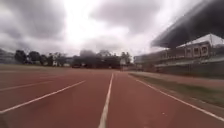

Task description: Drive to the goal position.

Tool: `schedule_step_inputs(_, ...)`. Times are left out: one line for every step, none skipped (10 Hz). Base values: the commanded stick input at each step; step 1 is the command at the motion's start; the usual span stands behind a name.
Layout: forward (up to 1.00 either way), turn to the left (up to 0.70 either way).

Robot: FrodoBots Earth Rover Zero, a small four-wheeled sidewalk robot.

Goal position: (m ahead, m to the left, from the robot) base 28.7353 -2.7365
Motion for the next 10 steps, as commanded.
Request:
schedule_step_inputs(0.7,0.0)
schedule_step_inputs(0.7,0.0)
schedule_step_inputs(0.7,0.0)
schedule_step_inputs(0.7,0.0)
schedule_step_inputs(0.7,0.0)
schedule_step_inputs(0.7,0.0)
schedule_step_inputs(0.7,0.0)
schedule_step_inputs(0.7,0.0)
schedule_step_inputs(0.7,0.0)
schedule_step_inputs(0.7,0.0)
